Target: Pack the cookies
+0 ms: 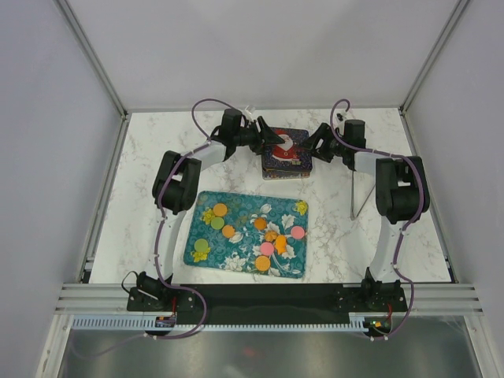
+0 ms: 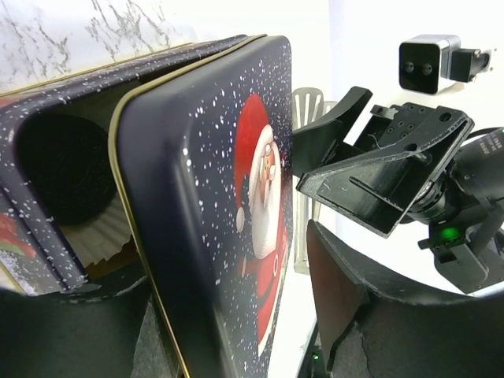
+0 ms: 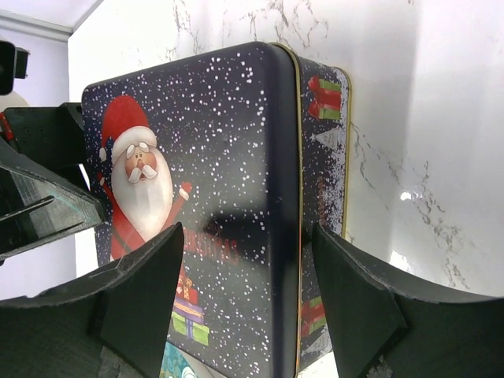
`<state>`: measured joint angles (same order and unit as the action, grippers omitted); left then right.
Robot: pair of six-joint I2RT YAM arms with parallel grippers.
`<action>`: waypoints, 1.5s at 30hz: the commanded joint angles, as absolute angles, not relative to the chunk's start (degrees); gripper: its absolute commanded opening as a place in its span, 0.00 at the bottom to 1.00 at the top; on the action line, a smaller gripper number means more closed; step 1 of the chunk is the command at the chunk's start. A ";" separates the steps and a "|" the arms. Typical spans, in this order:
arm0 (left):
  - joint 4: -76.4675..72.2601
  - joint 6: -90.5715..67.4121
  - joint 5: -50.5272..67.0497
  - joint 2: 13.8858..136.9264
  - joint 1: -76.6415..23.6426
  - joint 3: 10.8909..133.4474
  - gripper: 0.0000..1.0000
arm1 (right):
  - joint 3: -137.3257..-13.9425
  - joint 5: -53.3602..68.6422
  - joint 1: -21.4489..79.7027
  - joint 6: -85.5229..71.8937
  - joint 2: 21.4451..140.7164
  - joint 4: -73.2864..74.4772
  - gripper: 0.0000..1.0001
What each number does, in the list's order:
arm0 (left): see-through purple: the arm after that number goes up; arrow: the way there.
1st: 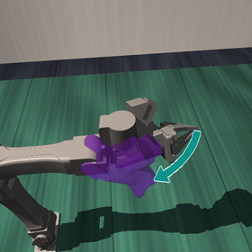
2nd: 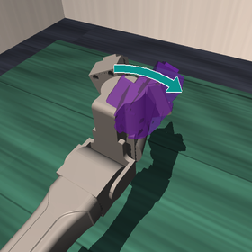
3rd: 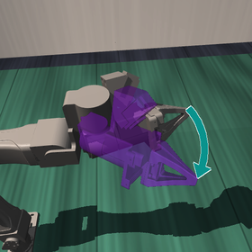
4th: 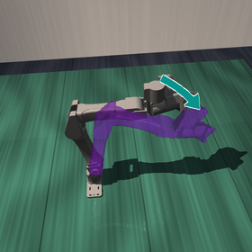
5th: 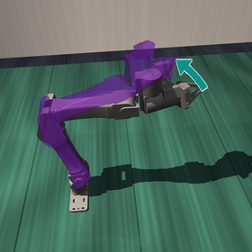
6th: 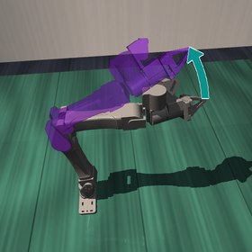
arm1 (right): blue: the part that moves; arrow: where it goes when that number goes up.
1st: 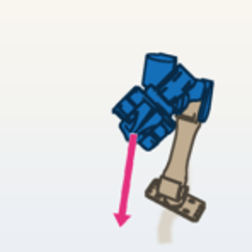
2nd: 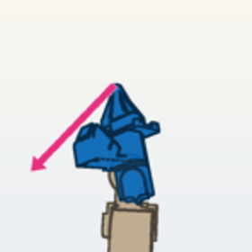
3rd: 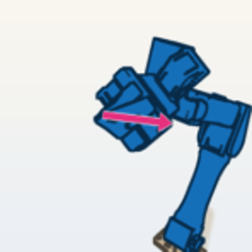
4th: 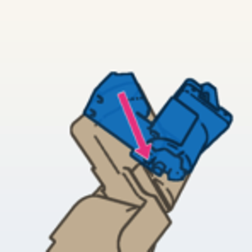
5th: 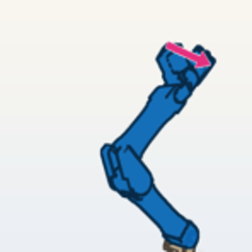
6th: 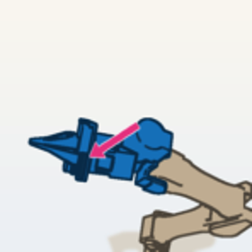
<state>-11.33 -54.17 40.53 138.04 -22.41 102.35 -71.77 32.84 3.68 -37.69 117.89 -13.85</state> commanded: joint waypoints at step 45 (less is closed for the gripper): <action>-2.99 -40.69 32.70 127.35 -19.42 98.79 0.58 | -74.62 35.07 5.71 -35.77 119.09 -14.15 0.76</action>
